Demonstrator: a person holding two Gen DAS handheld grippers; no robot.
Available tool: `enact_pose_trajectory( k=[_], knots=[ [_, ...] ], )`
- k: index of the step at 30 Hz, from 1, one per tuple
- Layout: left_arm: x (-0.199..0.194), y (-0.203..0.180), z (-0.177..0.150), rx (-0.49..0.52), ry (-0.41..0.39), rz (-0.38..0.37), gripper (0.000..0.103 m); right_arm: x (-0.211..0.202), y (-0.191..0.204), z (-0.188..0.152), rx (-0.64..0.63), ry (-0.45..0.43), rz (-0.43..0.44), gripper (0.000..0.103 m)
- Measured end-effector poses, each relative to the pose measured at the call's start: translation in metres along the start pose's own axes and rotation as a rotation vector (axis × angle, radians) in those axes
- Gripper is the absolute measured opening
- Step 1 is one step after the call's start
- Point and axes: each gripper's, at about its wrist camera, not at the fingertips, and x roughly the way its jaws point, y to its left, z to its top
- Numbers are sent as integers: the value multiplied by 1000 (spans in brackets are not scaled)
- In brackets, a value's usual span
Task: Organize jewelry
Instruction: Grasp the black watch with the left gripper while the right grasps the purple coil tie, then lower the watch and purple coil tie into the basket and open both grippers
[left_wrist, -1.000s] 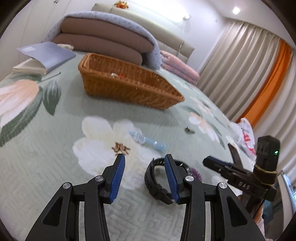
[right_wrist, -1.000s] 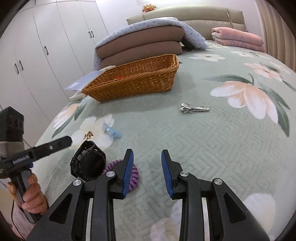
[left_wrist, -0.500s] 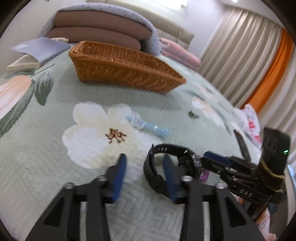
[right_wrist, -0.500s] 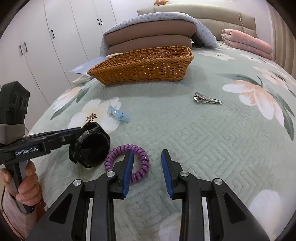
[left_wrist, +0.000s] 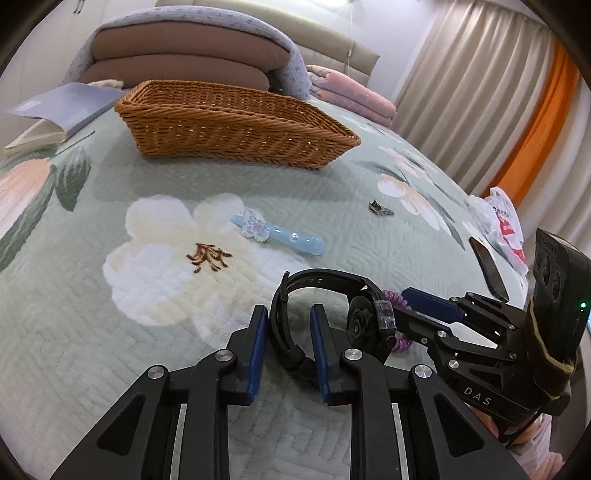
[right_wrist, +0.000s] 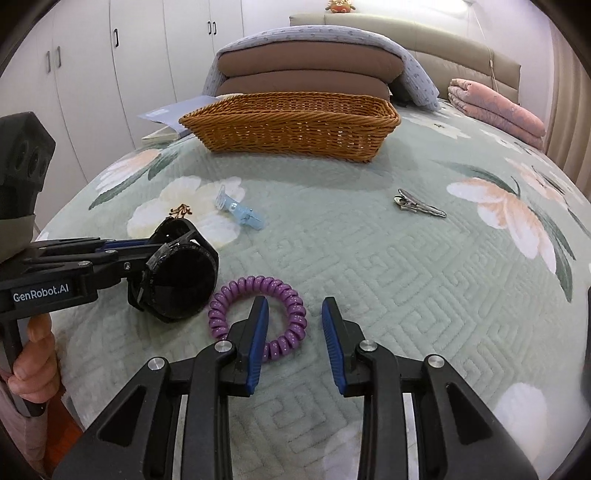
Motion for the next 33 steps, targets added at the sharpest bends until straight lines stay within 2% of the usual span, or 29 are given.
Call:
enact_pose_trajectory(
  k=[3,6,17,25,33],
  knots=[
    [-1,3,-1,-15,-8,-5,17,0,0,0,0,-2,-5,17],
    [-2,5,-2,-25,-15,-16,12,0,2,-1,-9,-10,-21,15],
    [-9,9,-5,-39,-48,-21,11,-9,-8,0,42,-58,-6,12],
    [-23,26,-3,-116,-105,-42,11,-19,-15,2,79,-103,6,12],
    [-26,23,-1,-104,-119,-36,11,-27,-17,8,97,-144,30,12]
  ],
)
